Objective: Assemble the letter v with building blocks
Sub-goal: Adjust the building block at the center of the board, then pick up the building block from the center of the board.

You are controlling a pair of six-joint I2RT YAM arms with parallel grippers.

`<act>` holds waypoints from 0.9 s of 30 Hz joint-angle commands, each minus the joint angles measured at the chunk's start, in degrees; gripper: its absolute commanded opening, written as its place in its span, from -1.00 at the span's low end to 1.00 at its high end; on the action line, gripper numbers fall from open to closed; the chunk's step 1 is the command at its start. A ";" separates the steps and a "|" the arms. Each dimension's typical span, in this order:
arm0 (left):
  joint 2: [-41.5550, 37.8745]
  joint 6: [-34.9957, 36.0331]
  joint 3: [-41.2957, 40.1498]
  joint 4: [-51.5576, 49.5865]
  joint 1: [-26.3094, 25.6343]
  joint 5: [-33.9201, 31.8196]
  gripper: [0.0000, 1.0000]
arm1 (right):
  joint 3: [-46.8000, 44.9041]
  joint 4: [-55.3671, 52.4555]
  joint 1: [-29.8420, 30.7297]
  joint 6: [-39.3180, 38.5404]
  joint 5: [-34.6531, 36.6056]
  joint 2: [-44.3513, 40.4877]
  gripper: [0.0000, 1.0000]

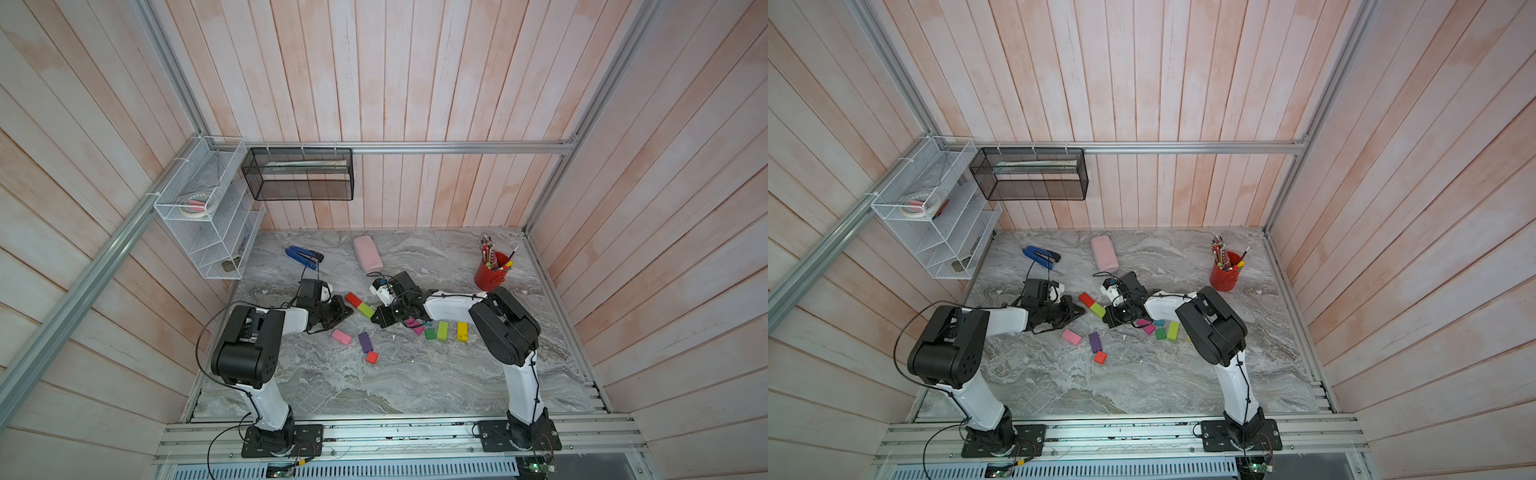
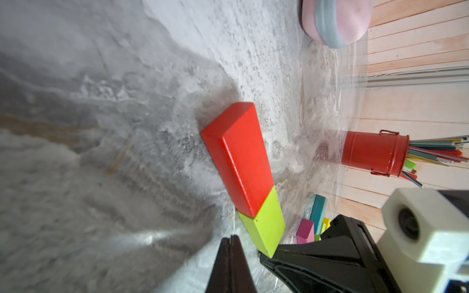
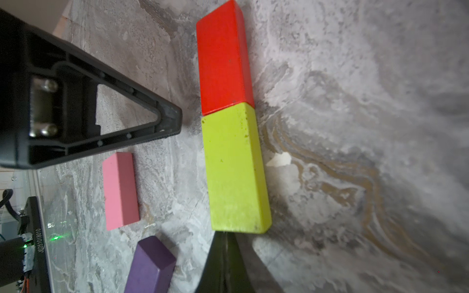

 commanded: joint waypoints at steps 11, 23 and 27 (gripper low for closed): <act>-0.61 0.92 -1.57 1.86 -0.39 -0.14 -1.00 | -2.63 -7.89 2.61 -5.15 4.64 -7.65 -0.66; -20.27 5.06 -9.38 -4.67 -0.78 -6.27 -0.27 | -8.99 -12.61 10.57 -14.52 14.28 -16.14 -0.02; -27.85 5.31 -13.45 -8.76 -1.09 -8.29 -0.18 | -10.15 -12.09 12.82 -14.69 17.45 -15.77 0.11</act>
